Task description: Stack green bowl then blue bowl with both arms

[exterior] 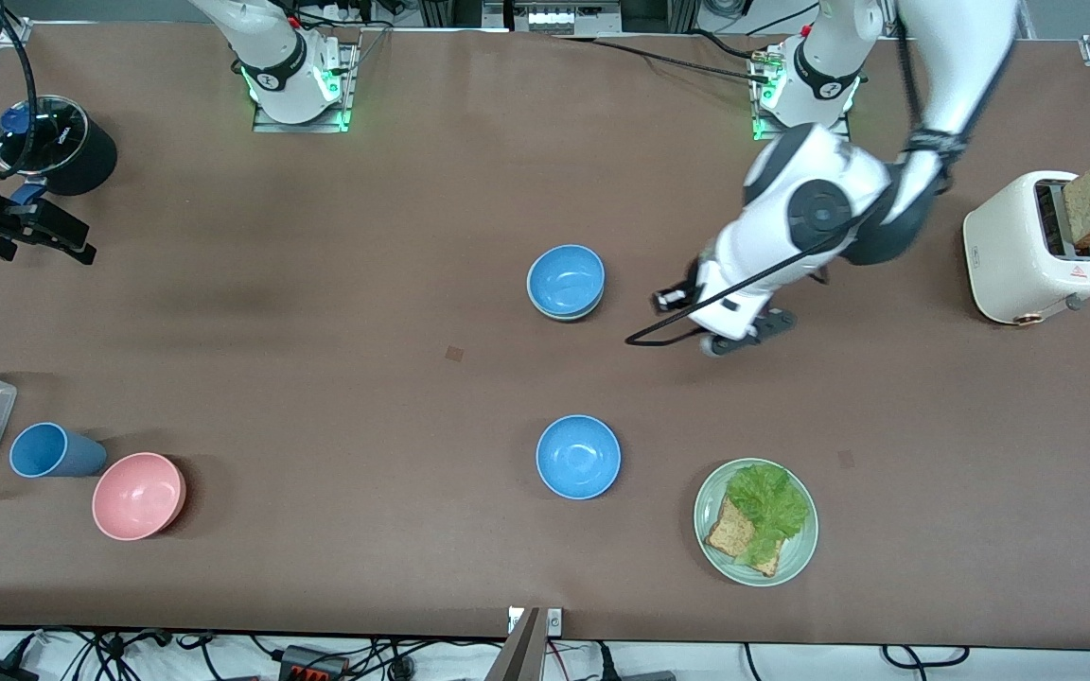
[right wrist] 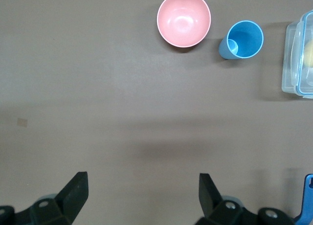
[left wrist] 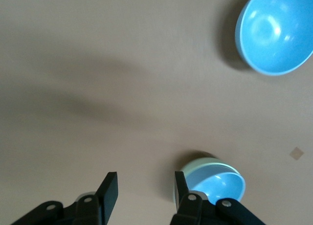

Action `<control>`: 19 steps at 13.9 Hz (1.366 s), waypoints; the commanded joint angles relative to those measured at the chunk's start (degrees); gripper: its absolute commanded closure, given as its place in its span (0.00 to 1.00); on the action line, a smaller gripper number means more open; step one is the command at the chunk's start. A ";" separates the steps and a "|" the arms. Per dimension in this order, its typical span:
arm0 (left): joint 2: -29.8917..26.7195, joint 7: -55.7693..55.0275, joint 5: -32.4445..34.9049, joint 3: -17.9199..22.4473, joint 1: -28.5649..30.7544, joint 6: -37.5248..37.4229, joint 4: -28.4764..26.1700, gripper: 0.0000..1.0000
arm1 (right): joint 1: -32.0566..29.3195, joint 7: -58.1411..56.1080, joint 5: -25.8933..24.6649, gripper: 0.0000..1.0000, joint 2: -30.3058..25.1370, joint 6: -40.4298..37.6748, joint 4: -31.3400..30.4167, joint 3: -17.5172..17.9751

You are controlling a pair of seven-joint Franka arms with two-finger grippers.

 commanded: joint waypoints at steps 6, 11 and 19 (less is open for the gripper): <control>0.93 28.10 2.65 0.13 11.00 -33.39 25.74 0.22 | -0.35 -1.13 -0.37 0.00 -0.82 -0.17 -0.02 0.00; -0.45 32.58 4.84 1.18 11.70 -34.86 24.32 0.00 | -0.17 -1.05 -0.37 0.00 -0.65 -0.34 0.33 0.26; -15.15 42.51 5.55 35.07 -11.56 -19.03 4.43 0.00 | -0.09 -0.44 -0.10 0.00 -0.56 -0.26 0.33 0.26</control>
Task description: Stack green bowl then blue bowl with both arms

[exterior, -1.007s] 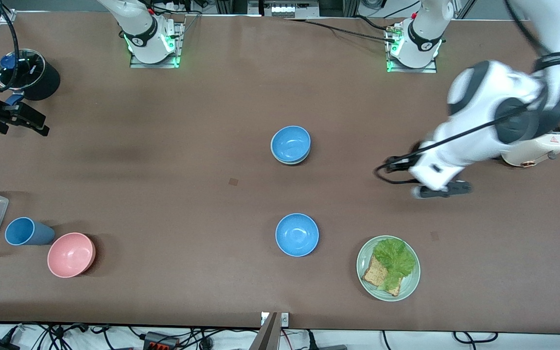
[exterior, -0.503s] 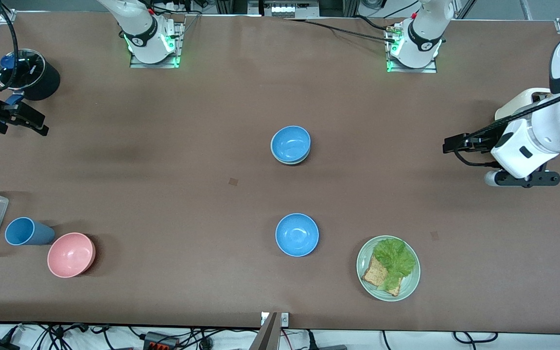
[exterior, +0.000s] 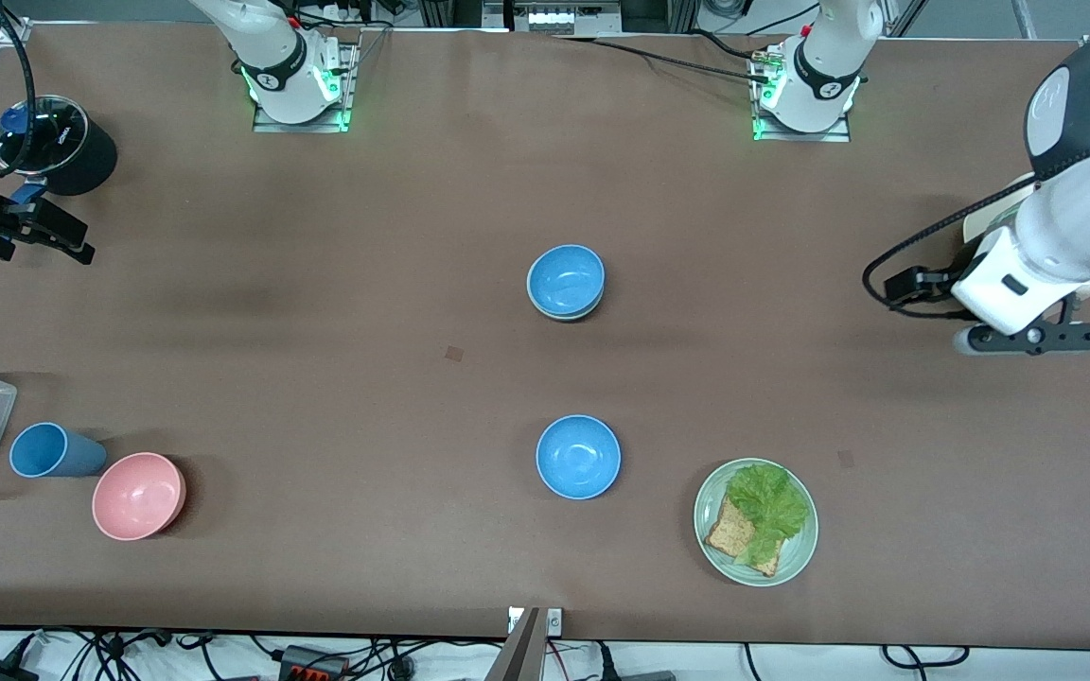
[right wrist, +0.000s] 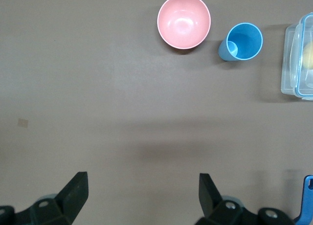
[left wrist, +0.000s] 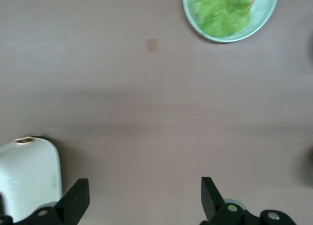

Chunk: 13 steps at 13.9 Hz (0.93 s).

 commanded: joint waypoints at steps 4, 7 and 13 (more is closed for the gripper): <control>-4.69 5.26 -0.83 8.51 -6.86 0.95 -4.82 0.00 | 0.02 -0.10 -0.10 0.00 -0.46 -0.28 0.06 0.23; -5.13 4.57 -6.72 8.51 -6.77 3.49 -5.27 0.00 | -0.07 -0.36 -0.10 0.00 -0.46 -0.37 0.14 0.23; -5.40 5.27 -9.18 9.04 -6.51 5.53 -6.15 0.00 | -0.07 -0.80 -0.10 0.00 -0.46 -0.28 0.14 0.23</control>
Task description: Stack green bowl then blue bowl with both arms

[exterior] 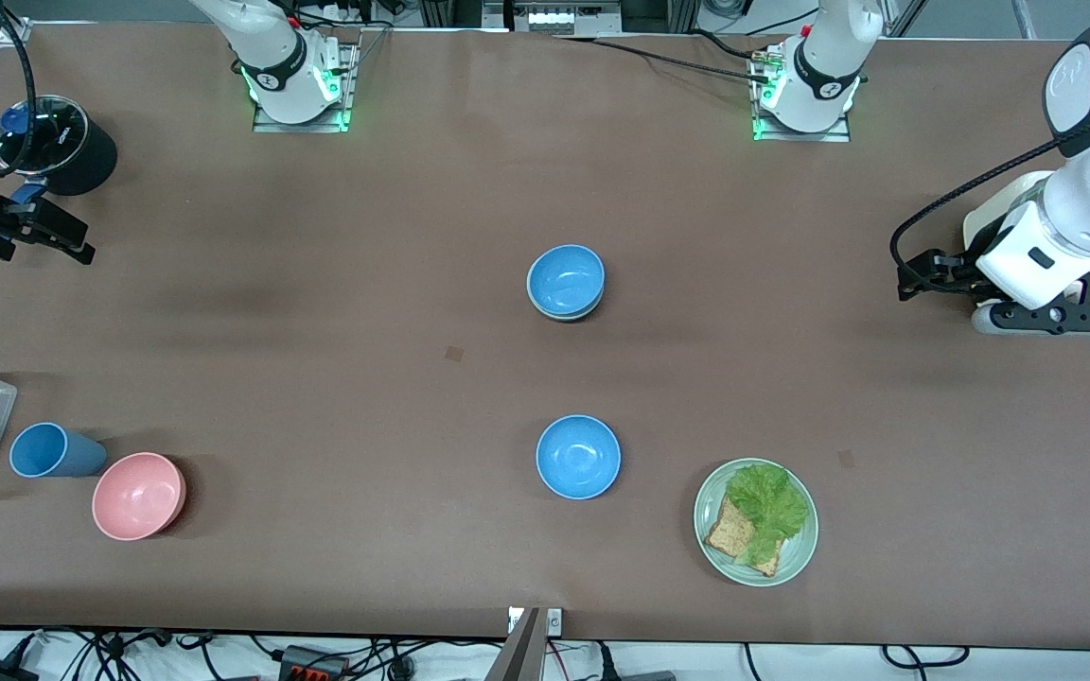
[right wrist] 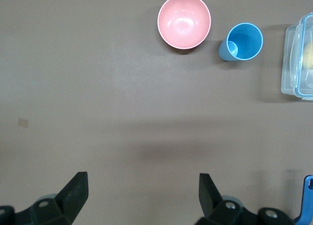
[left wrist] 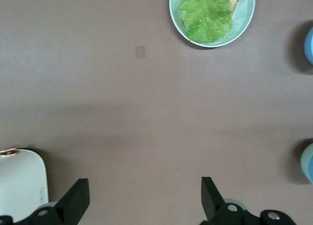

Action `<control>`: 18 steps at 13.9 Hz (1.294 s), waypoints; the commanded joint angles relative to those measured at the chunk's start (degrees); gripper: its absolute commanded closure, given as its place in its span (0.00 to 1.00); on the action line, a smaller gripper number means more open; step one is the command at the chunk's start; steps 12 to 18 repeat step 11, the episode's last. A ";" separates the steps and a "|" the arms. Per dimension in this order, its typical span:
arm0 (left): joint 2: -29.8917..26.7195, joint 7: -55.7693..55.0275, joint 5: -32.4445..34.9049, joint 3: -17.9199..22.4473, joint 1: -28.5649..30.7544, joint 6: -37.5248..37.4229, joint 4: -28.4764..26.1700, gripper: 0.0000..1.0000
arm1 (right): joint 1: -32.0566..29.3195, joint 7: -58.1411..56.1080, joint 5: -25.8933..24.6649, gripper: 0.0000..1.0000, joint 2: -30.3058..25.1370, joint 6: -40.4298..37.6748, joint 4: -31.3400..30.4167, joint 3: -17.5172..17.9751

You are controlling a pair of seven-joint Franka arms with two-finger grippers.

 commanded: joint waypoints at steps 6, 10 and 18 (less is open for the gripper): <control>-1.04 3.76 -1.71 0.28 -0.37 -1.77 -0.90 0.00 | -0.07 -0.89 -0.10 0.00 -0.46 -0.28 0.14 0.28; -0.86 3.68 -1.71 0.19 -0.28 -4.23 0.24 0.00 | -0.16 -0.98 -0.10 0.00 -0.46 -0.28 0.58 0.19; -0.78 3.68 -1.79 0.63 -0.19 -4.32 0.33 0.00 | -0.07 -0.98 -0.10 0.00 -0.46 -0.28 0.67 0.19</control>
